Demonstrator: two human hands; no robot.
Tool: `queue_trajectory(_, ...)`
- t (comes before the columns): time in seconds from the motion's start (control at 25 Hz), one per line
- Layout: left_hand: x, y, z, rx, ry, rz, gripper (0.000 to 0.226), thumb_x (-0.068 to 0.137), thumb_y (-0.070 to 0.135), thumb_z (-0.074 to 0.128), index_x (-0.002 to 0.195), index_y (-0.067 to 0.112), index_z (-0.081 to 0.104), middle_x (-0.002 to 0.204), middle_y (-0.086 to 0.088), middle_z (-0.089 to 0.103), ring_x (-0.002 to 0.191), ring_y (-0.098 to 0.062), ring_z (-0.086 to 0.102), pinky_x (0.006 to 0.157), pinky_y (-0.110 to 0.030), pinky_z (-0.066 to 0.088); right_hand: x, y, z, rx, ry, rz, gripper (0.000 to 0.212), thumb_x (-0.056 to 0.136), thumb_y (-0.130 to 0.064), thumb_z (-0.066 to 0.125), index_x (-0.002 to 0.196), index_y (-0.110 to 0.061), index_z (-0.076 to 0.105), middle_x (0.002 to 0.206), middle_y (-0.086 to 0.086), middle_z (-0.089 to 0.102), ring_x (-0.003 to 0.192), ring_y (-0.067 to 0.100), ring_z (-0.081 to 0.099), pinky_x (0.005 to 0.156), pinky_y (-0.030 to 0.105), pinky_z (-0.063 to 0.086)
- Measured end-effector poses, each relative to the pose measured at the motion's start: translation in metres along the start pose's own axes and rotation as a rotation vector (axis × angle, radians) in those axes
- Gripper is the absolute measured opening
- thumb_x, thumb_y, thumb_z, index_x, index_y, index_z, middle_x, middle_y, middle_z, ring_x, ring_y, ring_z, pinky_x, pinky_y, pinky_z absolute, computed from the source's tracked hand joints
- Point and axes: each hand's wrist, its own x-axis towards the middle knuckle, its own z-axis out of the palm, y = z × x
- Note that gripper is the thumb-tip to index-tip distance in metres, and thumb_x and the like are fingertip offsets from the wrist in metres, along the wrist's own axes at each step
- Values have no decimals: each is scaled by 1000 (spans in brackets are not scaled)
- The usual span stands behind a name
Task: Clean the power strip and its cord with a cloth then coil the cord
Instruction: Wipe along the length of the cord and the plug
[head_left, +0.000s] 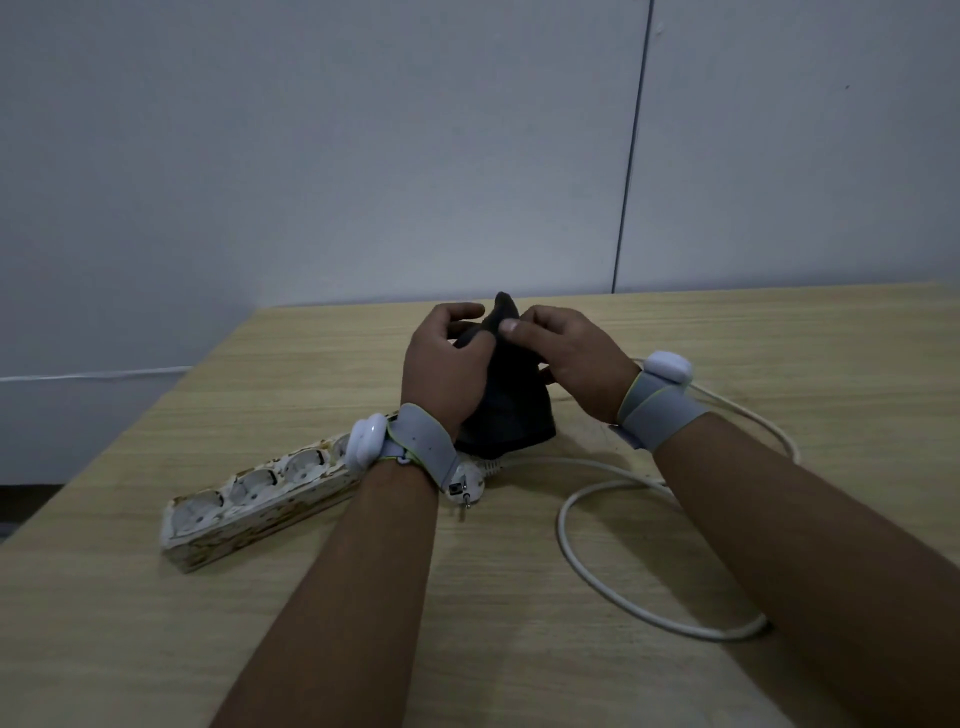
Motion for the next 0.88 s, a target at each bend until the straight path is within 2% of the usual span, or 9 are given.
queue_trajectory(0.08,-3,-4,5,-31,-1,-36,20,84,18,61,103,25,59,94,11,61,83,-9,63,67,-29,53,-1,3,4,112,44,-15,16,88,-25,64,77,-13,61,77,9,62,74,24,58,71,41,48)
queue_trajectory(0.16,-3,-6,8,-51,17,-46,16,84,21,62,98,22,55,93,9,58,83,-11,60,68,-30,49,-1,5,4,215,66,-20,9,87,-17,65,83,-10,62,83,16,64,78,28,61,78,47,51)
queue_trajectory(0.32,-3,-5,10,-134,16,-77,16,72,33,60,86,26,55,92,1,62,86,-22,63,73,-40,55,-3,5,6,333,42,-27,2,86,-11,65,86,-11,63,85,15,67,78,29,64,78,44,53)
queue_trajectory(0.48,-5,-5,10,-217,-11,-120,15,71,31,60,84,24,60,95,-7,67,90,-31,65,80,-51,56,-5,7,10,405,-26,22,4,89,-11,62,91,-11,64,87,13,68,80,28,65,80,43,53)
queue_trajectory(0.6,-6,-3,10,-300,-34,-157,17,71,26,56,85,25,65,99,-10,69,93,-34,65,83,-55,54,-4,7,10,378,35,21,3,90,-13,61,91,-12,63,90,15,67,82,29,64,80,44,52)
queue_trajectory(0.76,-14,3,14,-391,-155,-118,30,75,16,51,97,25,69,105,-6,70,92,-28,68,80,-49,58,-4,6,5,481,85,4,2,92,-13,58,92,-12,57,86,10,66,75,23,64,66,34,53)
queue_trajectory(0.88,-15,3,15,-216,-199,-16,35,85,9,51,110,26,68,111,-1,69,94,-23,68,81,-46,58,-3,6,1,462,135,50,3,92,-10,56,95,-11,56,89,14,64,76,26,63,66,36,54)
